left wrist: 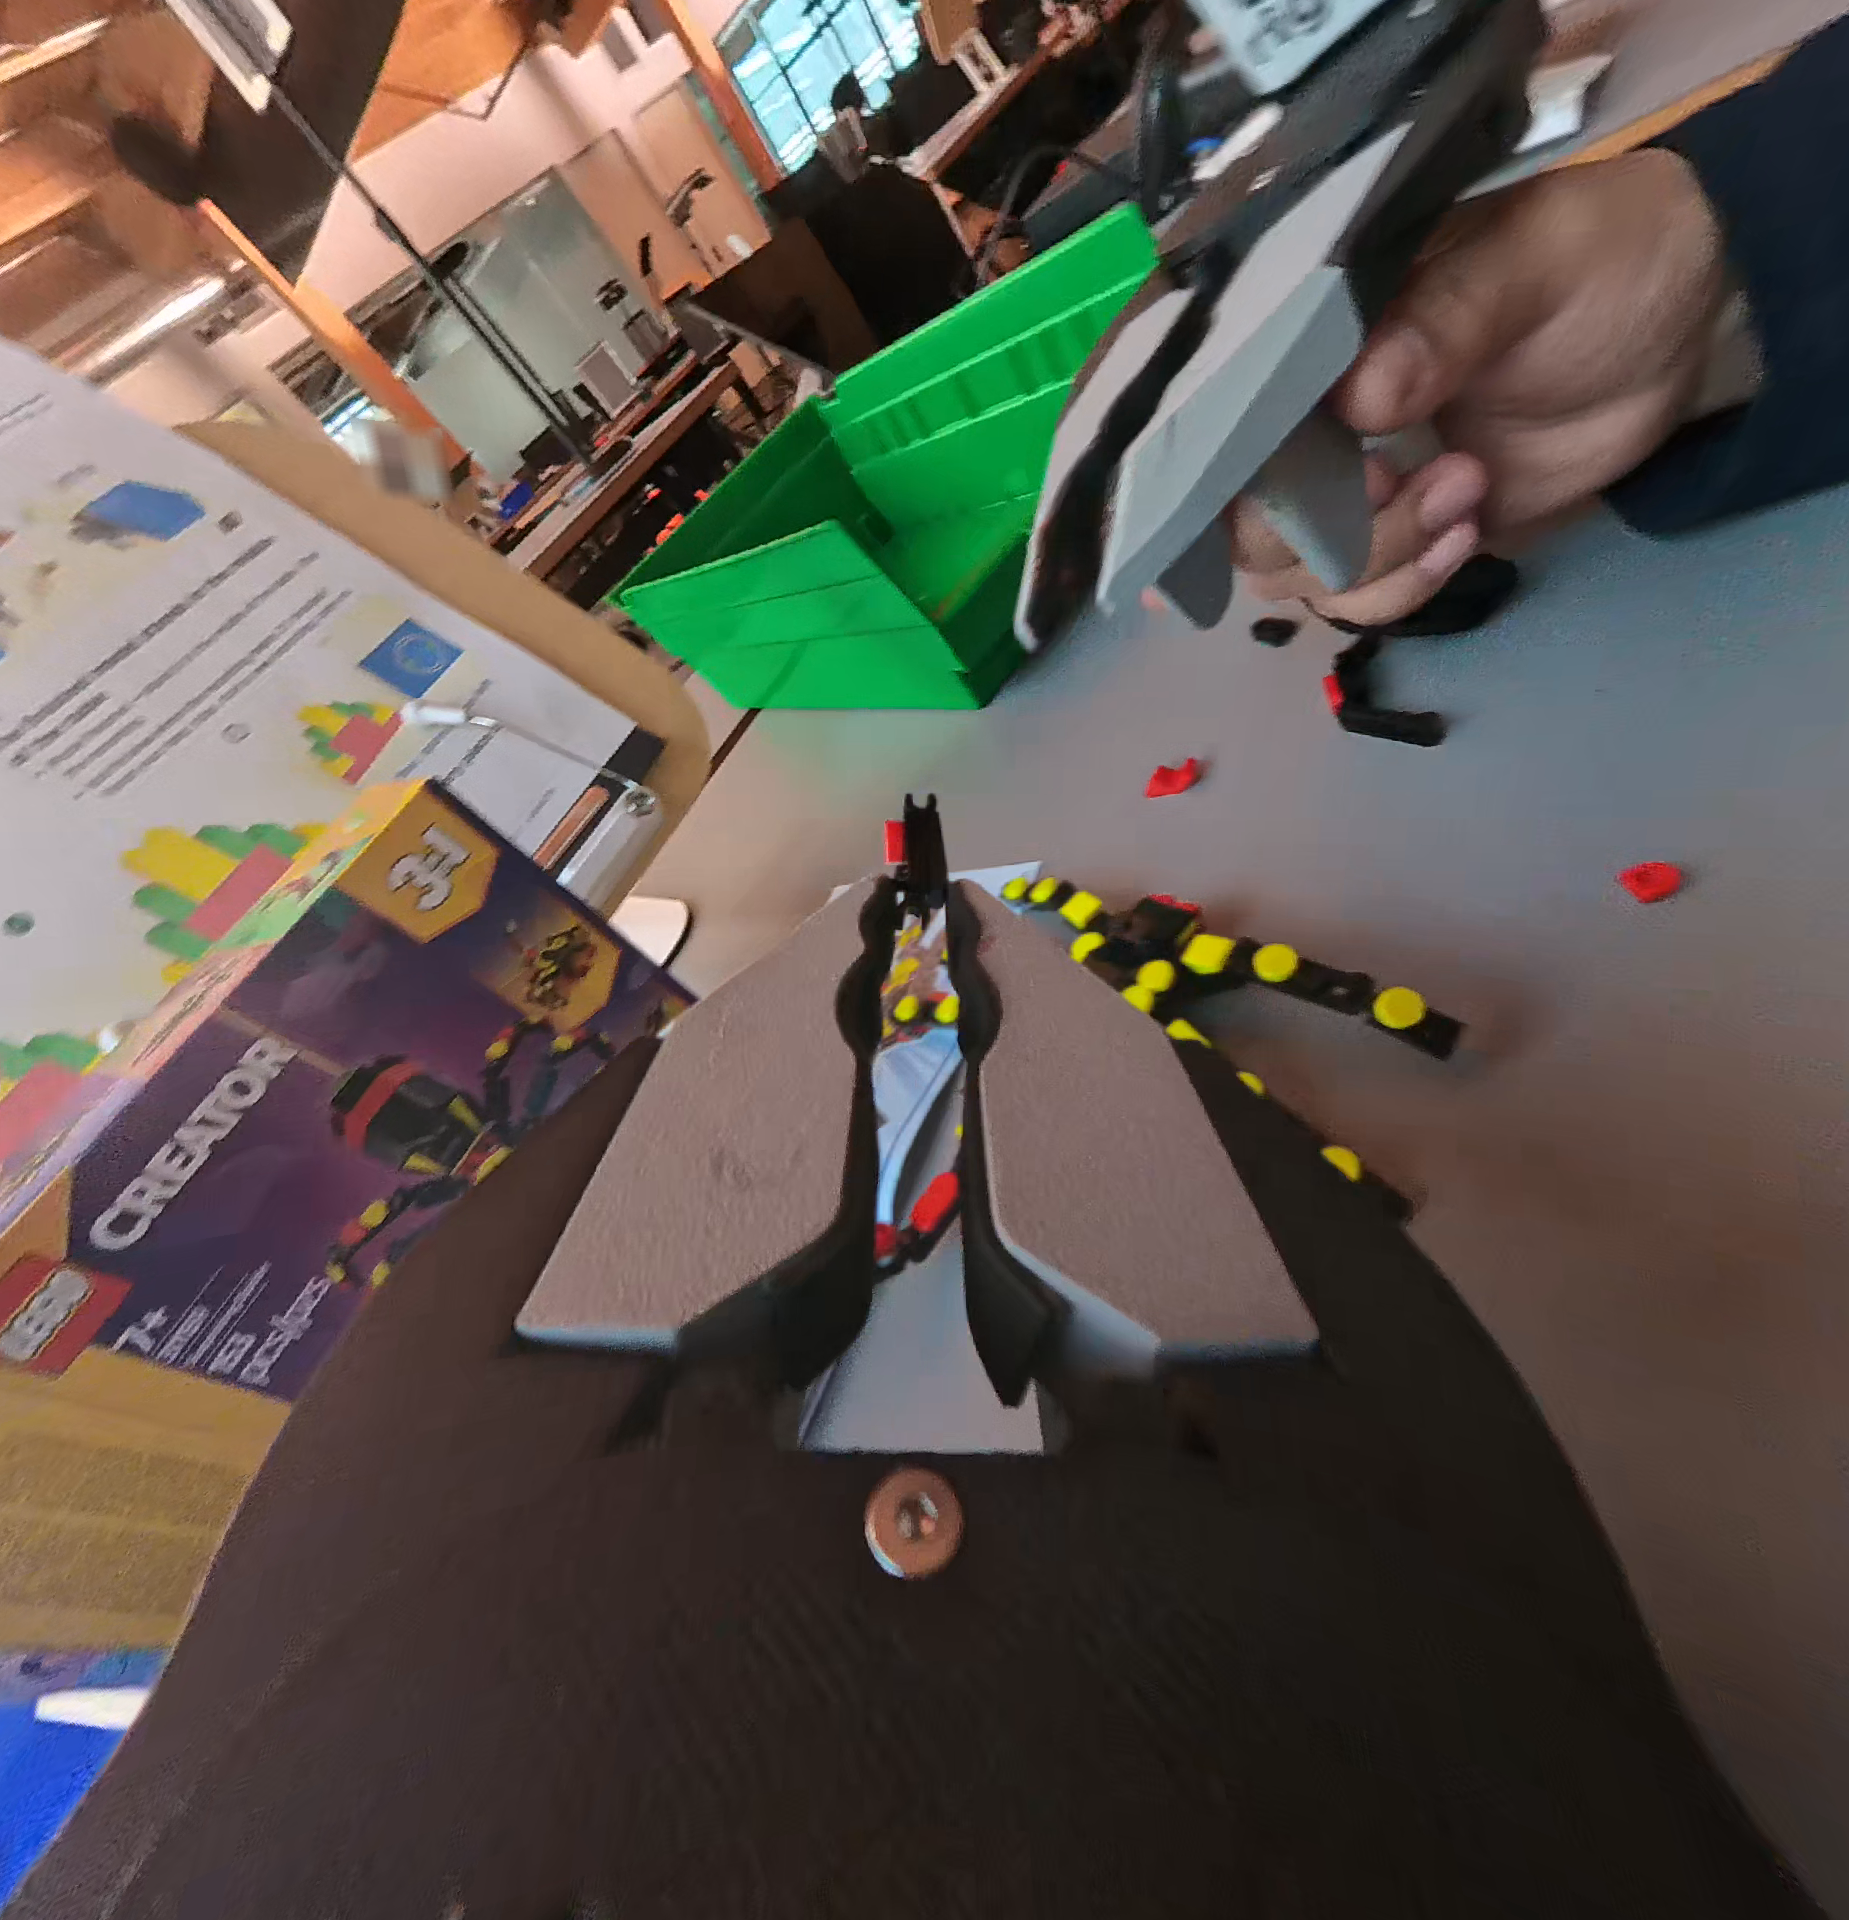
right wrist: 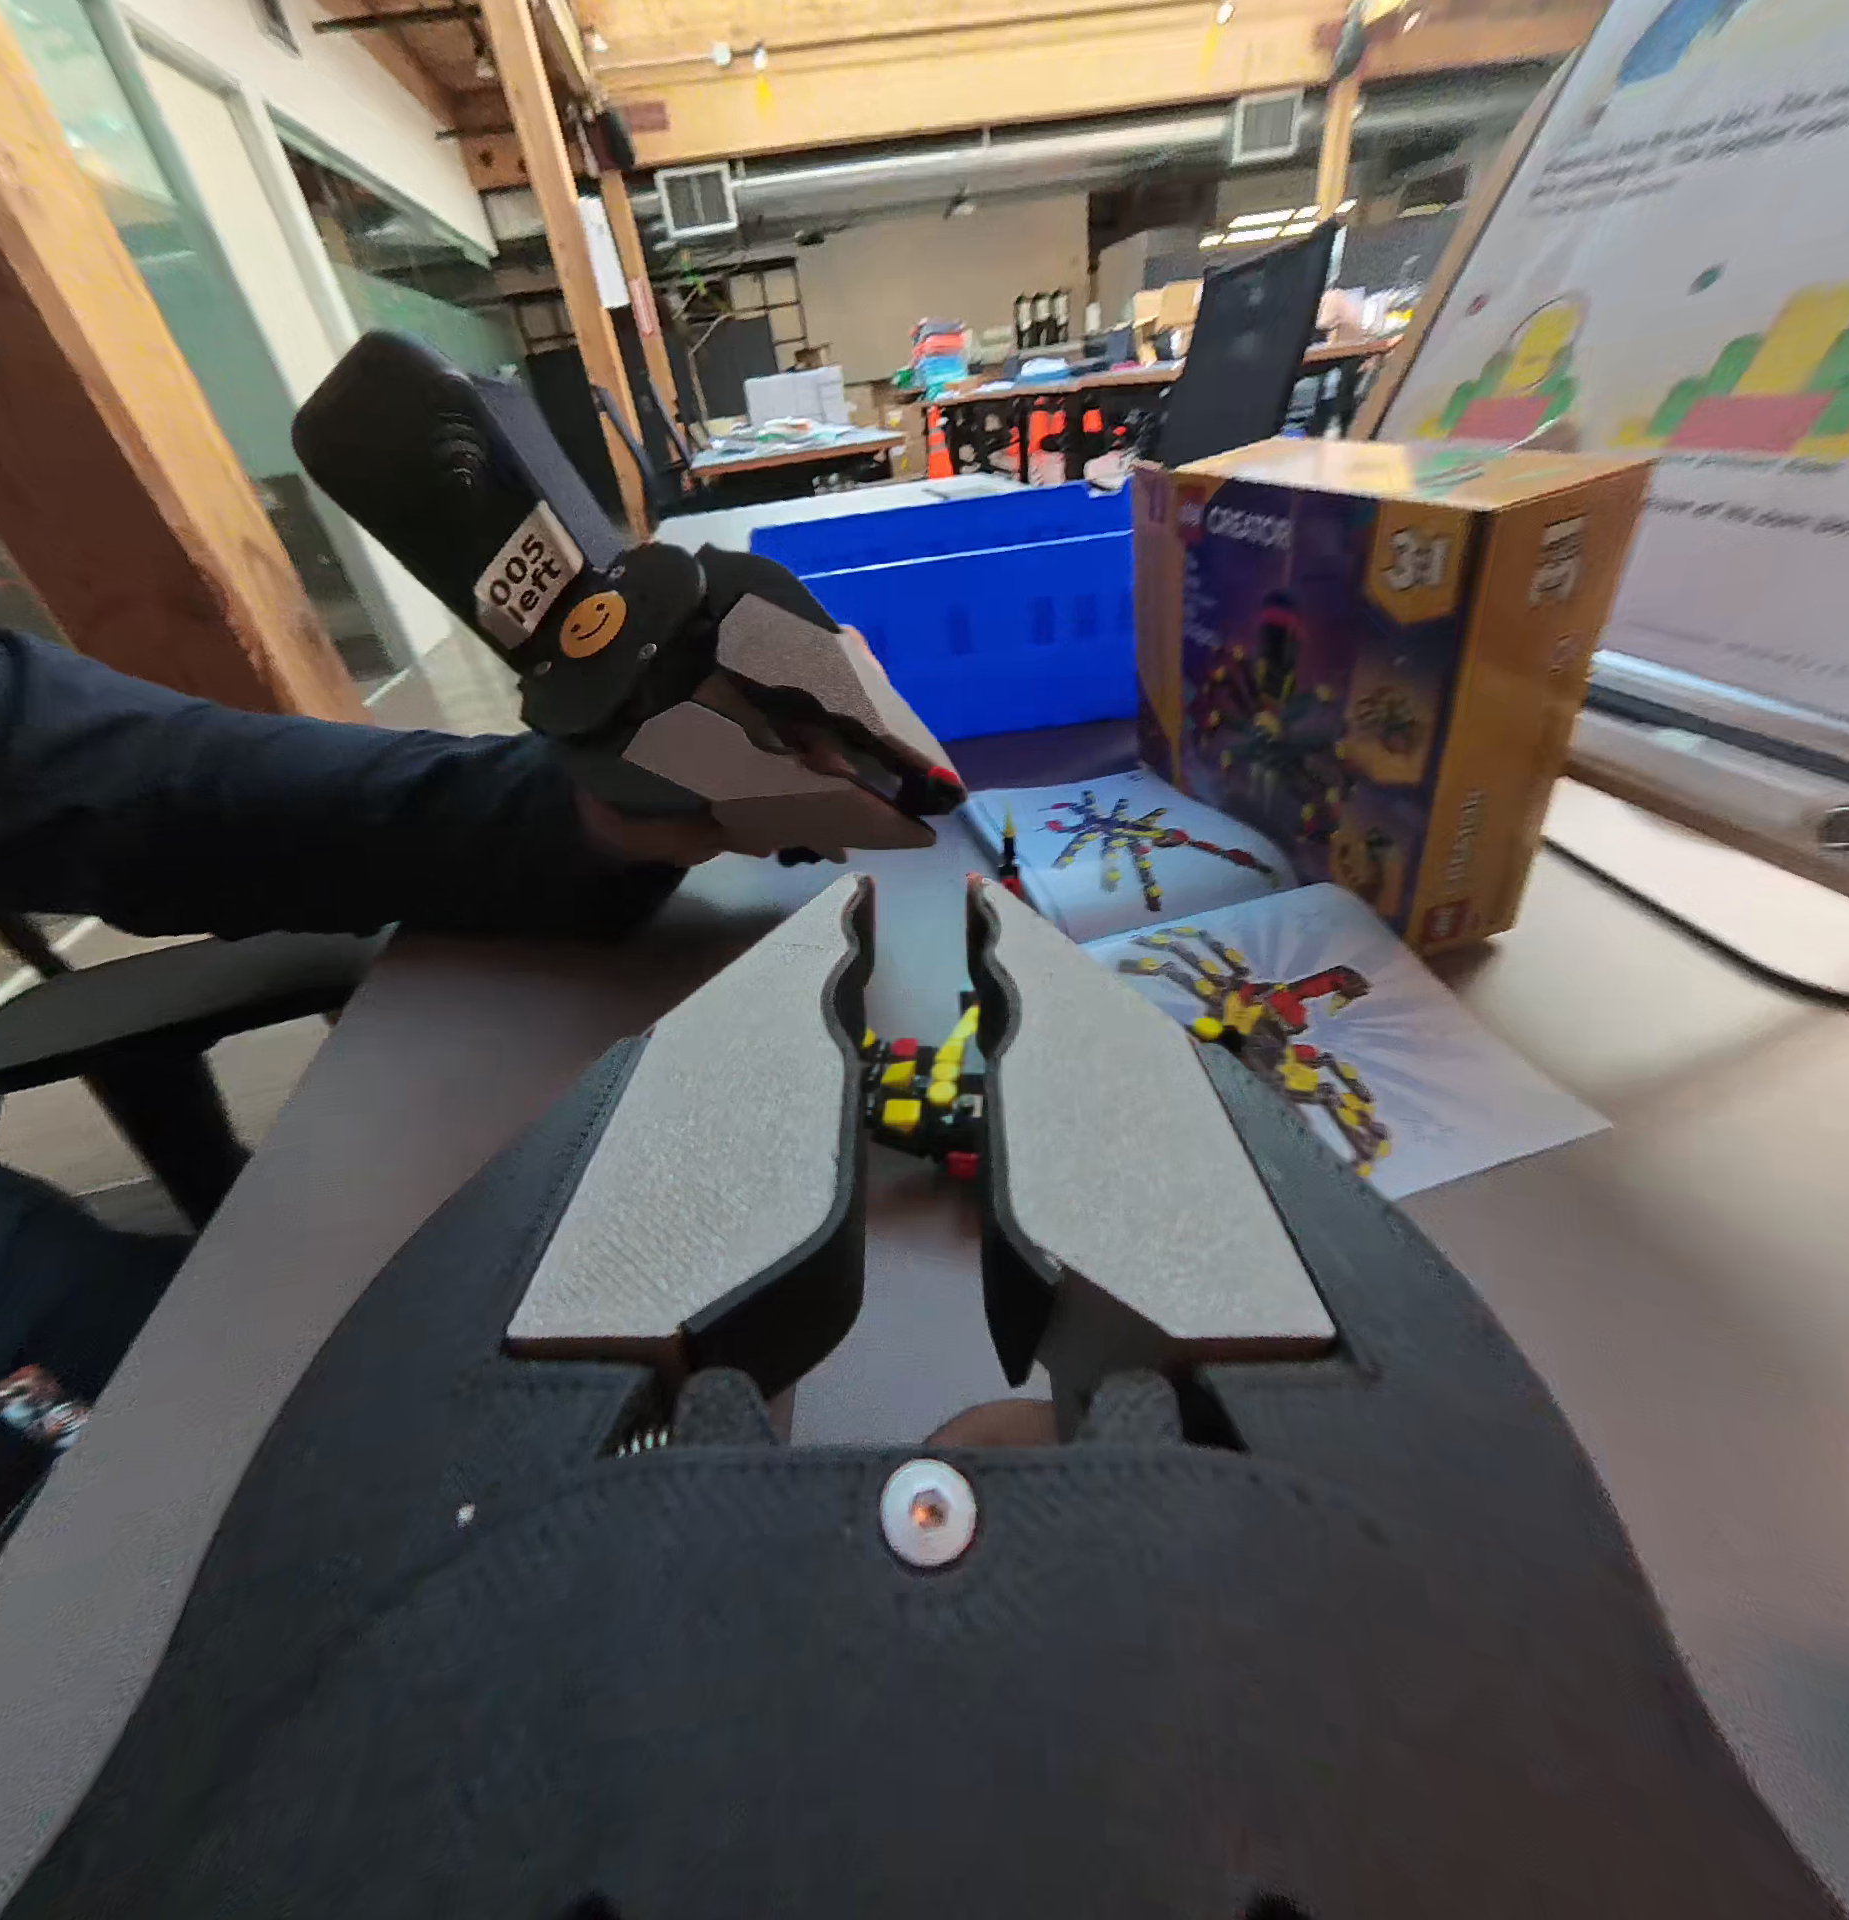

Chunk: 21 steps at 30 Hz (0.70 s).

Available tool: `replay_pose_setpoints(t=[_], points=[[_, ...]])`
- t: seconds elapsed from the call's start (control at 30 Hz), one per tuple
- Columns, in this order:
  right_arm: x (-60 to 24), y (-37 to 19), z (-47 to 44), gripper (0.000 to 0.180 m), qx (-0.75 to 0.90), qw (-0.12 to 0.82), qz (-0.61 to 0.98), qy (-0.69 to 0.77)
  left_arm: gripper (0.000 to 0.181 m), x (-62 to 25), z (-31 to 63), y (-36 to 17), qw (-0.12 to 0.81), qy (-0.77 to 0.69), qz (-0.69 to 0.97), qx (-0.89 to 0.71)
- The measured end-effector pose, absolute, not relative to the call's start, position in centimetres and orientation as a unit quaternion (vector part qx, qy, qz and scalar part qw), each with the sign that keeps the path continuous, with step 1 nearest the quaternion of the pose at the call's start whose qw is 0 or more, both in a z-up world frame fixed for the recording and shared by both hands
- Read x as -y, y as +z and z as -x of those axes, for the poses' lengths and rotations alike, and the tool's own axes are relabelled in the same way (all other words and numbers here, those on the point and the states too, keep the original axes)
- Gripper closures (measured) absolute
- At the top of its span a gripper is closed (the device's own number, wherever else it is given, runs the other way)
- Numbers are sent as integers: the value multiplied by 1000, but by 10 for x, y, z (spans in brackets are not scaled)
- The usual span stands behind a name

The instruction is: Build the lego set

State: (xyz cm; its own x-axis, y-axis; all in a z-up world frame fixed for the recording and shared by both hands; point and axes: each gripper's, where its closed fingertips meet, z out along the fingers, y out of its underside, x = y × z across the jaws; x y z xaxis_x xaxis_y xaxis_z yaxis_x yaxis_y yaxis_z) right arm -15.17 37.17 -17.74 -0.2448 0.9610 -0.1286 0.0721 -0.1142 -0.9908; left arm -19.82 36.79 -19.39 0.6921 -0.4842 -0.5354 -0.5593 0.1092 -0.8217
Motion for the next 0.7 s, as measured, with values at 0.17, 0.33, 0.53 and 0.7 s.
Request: replay_pose_setpoints(t=[0.17, 0.33, 0.53, 0.7], points=[[-415, -165, 140, 176, 500, 518, 483, 499, 175, -376, 222, -196, 633, 24, 686, -358], [-432, -170, 142, 180, 524, 600, 464, 387, 175, -379, 223, -205, 618, 37, 692, -371], [-448, -183, 148, 180, 524, 591, 507, 345, 175, -382, 228, -213, 607, 42, 702, -370], [-454, -176, 140, 180, 496, 595, 511, 373, 175, -384, 233, -212, 612, 35, 707, -354]])
